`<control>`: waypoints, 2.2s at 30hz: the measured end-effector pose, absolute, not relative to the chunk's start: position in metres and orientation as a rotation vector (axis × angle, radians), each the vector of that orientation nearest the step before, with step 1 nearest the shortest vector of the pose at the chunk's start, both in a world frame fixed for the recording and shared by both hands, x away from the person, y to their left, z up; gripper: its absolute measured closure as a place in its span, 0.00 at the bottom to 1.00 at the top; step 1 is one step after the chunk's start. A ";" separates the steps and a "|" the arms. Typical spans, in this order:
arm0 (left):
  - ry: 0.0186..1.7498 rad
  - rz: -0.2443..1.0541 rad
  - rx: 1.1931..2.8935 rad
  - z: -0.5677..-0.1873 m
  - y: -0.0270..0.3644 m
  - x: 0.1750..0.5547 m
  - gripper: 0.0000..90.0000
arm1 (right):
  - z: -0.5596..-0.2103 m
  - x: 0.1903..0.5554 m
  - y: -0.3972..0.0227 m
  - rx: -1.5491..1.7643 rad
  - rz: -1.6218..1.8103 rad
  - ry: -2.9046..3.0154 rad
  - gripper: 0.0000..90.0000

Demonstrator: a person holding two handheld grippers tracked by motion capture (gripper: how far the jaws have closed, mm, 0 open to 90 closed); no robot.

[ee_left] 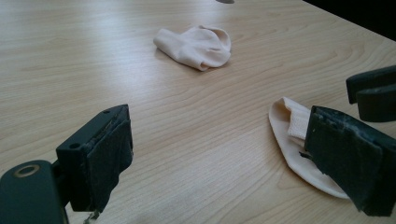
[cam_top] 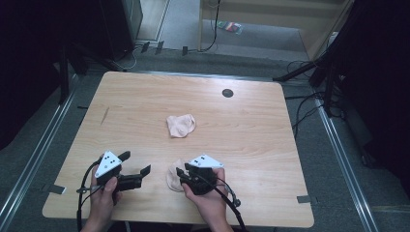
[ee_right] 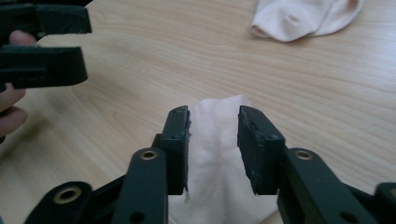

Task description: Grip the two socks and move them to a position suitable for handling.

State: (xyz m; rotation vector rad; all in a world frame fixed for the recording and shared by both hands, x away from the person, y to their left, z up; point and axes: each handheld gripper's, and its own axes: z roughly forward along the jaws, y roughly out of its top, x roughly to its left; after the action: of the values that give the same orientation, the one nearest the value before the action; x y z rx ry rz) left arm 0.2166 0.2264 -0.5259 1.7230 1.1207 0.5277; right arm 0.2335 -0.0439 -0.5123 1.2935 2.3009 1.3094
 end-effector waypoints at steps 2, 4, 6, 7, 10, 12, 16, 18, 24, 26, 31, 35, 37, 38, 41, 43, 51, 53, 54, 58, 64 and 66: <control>1.124 0.527 1.724 -0.526 0.226 0.217 0.09 | -0.515 0.231 -0.039 1.257 1.290 2.326 0.80; 1.124 0.524 1.726 -0.526 0.225 0.217 0.09 | -0.518 0.227 -0.034 1.220 1.274 2.353 0.83; 1.124 0.522 1.725 -0.526 0.225 0.217 0.09 | -0.521 0.223 -0.028 1.177 1.260 2.386 0.82; 1.124 0.518 1.725 -0.526 0.225 0.216 0.09 | -0.523 0.221 -0.025 1.154 1.245 2.403 0.82; 1.124 0.512 1.725 -0.526 0.225 0.216 0.09 | -0.529 0.215 -0.019 1.103 1.187 2.429 0.78; 1.119 0.497 1.728 -0.527 0.224 0.216 0.09 | -0.535 0.214 -0.018 1.078 1.138 2.438 0.76; 1.110 0.487 1.741 -0.528 0.221 0.216 0.09 | -0.541 0.213 -0.018 1.058 1.083 2.446 0.78; 1.114 0.472 1.748 -0.529 0.218 0.216 0.09 | -0.543 0.213 -0.019 1.052 1.064 2.432 0.90; 1.140 0.432 1.757 -0.533 0.211 0.218 0.12 | -0.538 0.218 -0.028 1.165 1.157 2.417 0.96; 1.139 0.410 1.768 -0.534 0.207 0.218 0.16 | -0.533 0.220 -0.033 1.205 1.212 2.397 0.96; 1.082 0.354 1.793 -0.535 0.198 0.217 0.17 | -0.521 0.225 -0.045 1.296 1.344 2.327 0.96; 1.047 0.290 1.855 -0.539 0.178 0.218 0.35 | -0.512 0.230 -0.058 1.347 1.403 2.270 0.96; 1.026 0.272 1.873 -0.540 0.174 0.218 0.42 | -0.511 0.232 -0.062 1.366 1.419 2.255 0.96; 1.007 0.254 1.885 -0.540 0.169 0.218 0.42 | -0.511 0.232 -0.062 1.366 1.419 2.255 0.96; 0.957 0.208 1.943 -0.542 0.153 0.217 0.51 | -0.509 0.234 -0.066 1.387 1.436 2.236 0.96; 0.944 0.213 1.986 -0.545 0.145 0.217 0.54 | -0.509 0.234 -0.067 1.385 1.438 2.236 0.96; 0.986 0.249 2.061 -0.550 0.137 0.218 0.71 | -0.505 0.237 -0.076 1.407 1.453 2.202 0.96; 0.995 0.259 2.065 -0.550 0.138 0.219 0.77 | -0.503 0.237 -0.079 1.413 1.457 2.189 0.96; 0.997 0.269 2.067 -0.550 0.139 0.220 0.81 | -0.502 0.237 -0.081 1.421 1.457 2.181 0.96; 1.009 0.259 2.069 -0.550 0.145 0.222 0.97 | -0.497 0.239 -0.091 1.428 1.457 2.149 0.96; 1.021 0.244 2.071 -0.549 0.160 0.228 1.00 | -0.493 0.241 -0.112 1.453 1.433 2.104 0.96; 1.027 0.243 2.066 -0.548 0.165 0.229 1.00 | -0.493 0.241 -0.120 1.465 1.427 2.089 0.96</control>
State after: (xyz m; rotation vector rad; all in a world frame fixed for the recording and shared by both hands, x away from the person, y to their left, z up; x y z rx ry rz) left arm 0.2295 0.1650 -0.5483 2.0658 1.0272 0.2430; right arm 0.2410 -0.1198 -0.4926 1.4653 2.0886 1.4266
